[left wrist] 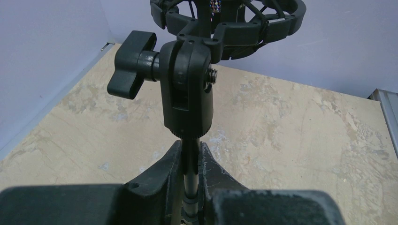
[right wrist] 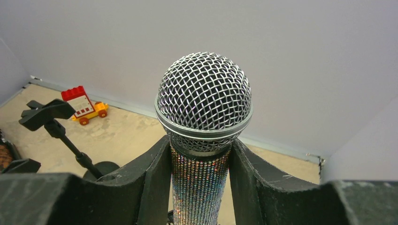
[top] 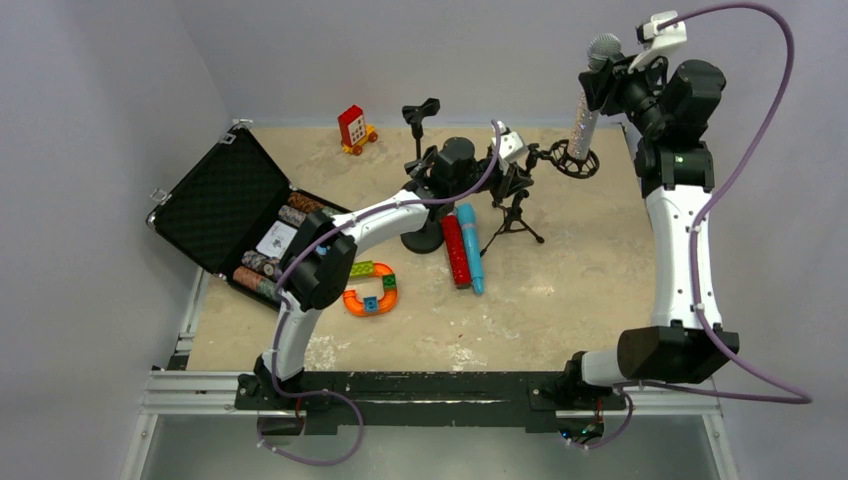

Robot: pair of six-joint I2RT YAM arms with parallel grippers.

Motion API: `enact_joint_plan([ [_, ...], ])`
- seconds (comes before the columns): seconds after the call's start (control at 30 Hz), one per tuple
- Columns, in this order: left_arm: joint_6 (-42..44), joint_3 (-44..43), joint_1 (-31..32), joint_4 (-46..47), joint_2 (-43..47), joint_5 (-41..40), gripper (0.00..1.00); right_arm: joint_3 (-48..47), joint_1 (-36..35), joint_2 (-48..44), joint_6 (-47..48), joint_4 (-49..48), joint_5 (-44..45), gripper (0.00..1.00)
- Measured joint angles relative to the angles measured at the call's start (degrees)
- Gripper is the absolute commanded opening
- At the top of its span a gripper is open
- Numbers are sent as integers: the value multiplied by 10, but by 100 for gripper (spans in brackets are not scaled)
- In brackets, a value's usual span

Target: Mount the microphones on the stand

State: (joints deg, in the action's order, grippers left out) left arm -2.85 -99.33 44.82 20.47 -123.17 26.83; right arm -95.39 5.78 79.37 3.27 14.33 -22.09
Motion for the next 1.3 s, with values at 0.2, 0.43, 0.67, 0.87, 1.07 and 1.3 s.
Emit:
enact_joint_plan([
  [0.2, 6, 14, 0, 4, 8, 2, 0, -14, 24, 16, -89, 27, 21, 0],
  [0.43, 8, 31, 0, 21, 14, 2, 0, 115, 46, -56, -174, -37, 51, 0],
  [0.67, 10, 51, 0, 32, 24, 0, 0, 229, 61, -118, -233, -135, 57, 0],
  [0.87, 10, 55, 0, 35, 27, 0, 0, 266, 60, -109, -252, -142, 31, 0],
  [1.07, 10, 61, 0, 42, 28, -1, 0, 252, 40, -75, -239, -142, 31, 0],
  [1.3, 9, 63, 0, 42, 30, 0, 0, 252, -15, -68, -165, -150, 82, 0],
])
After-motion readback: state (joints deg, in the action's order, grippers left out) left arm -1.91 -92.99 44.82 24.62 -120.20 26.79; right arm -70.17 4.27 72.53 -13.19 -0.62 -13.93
